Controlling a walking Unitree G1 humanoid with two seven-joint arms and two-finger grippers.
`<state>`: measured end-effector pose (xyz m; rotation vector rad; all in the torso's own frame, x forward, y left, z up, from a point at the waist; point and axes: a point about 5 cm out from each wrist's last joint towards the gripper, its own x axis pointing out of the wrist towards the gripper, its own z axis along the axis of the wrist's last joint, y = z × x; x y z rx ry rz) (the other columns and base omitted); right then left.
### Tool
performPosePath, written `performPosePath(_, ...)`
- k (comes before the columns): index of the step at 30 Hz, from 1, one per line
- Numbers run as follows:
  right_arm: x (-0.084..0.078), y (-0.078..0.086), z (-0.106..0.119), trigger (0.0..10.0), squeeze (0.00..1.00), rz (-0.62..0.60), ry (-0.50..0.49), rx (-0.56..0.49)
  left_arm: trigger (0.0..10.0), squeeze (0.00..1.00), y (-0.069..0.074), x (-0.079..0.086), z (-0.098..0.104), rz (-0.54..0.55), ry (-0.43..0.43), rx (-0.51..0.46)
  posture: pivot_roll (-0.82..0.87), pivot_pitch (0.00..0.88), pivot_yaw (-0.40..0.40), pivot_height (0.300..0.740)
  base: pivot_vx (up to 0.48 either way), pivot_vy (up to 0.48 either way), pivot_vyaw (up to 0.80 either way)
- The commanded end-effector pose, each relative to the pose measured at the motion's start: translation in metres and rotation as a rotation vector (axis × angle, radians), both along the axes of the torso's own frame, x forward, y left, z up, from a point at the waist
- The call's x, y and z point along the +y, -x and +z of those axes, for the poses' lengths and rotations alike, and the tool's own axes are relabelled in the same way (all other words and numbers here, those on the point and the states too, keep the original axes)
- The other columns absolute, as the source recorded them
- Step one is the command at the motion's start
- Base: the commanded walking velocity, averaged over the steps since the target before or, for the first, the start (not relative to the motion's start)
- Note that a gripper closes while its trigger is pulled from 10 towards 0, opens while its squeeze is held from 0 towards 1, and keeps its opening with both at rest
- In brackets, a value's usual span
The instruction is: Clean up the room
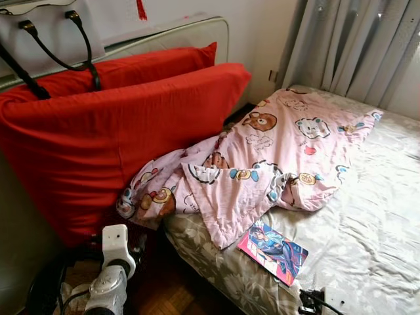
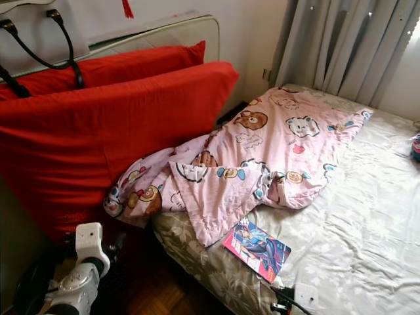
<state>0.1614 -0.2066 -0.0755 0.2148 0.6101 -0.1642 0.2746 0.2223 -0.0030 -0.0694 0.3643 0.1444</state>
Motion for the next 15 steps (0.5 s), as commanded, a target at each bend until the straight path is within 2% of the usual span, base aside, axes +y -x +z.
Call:
performPosePath(1,-0.0015,-0.0026,0.0038,10.0,0.0,0.0,0.015,-0.043,10.0,0.0,-0.0022,0.0022,0.0035,0.005,0.006,-0.025,0.04,0.0,-0.028,0.74,0.0,0.0,0.0)
performPosePath(10,-0.0022,-0.0051,0.0106,10.0,0.0,0.03,0.073,-0.122,10.0,0.0,0.0015,0.0078,0.0008,0.019,0.005,-0.009,0.04,0.0,-0.023,0.74,0.0,0.0,0.0)
performPosePath(15,-0.0016,-0.0052,0.0122,10.0,0.0,0.012,0.049,-0.153,10.0,0.0,0.0037,0.0085,-0.0012,0.022,0.009,-0.001,0.03,0.0,-0.019,0.74,0.0,0.0,0.0)
